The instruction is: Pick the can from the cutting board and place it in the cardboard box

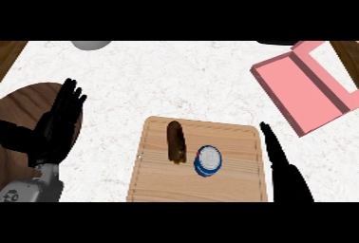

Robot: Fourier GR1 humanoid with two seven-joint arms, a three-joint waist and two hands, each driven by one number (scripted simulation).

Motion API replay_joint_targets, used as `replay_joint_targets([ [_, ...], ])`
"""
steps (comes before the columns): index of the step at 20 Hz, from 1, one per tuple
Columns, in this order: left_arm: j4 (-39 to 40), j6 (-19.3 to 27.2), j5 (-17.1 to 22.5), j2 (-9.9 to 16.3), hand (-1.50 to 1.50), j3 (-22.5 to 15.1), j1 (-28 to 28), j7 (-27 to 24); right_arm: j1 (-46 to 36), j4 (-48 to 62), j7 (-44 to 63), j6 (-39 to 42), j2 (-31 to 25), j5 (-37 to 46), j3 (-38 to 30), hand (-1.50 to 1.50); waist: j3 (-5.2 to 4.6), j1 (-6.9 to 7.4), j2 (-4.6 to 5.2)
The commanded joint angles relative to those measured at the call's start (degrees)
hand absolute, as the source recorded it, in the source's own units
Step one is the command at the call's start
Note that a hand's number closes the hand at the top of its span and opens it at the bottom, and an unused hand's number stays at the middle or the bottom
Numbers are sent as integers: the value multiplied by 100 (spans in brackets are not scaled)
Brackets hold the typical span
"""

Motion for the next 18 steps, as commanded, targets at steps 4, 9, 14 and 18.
replay_joint_targets([
  [4, 5, -131, -53, -107, 0, 7, 143, -35, -375, 790, 778, -336, 378, 346, 77, -150, 7, 2, 4],
  [9, -18, 29, -303, -243, 0, 1, 24, -97, -352, 526, 799, 31, 384, 317, -175, -150, 8, -27, 0],
  [14, -504, -36, -275, -115, 0, 104, 302, 203, -297, 951, 547, -331, 386, 138, -136, -150, 10, 3, -4],
  [18, -578, -142, -210, -149, 0, 142, 402, 274, -258, 987, 693, -367, 387, 266, 70, -150, 9, 2, -12],
])
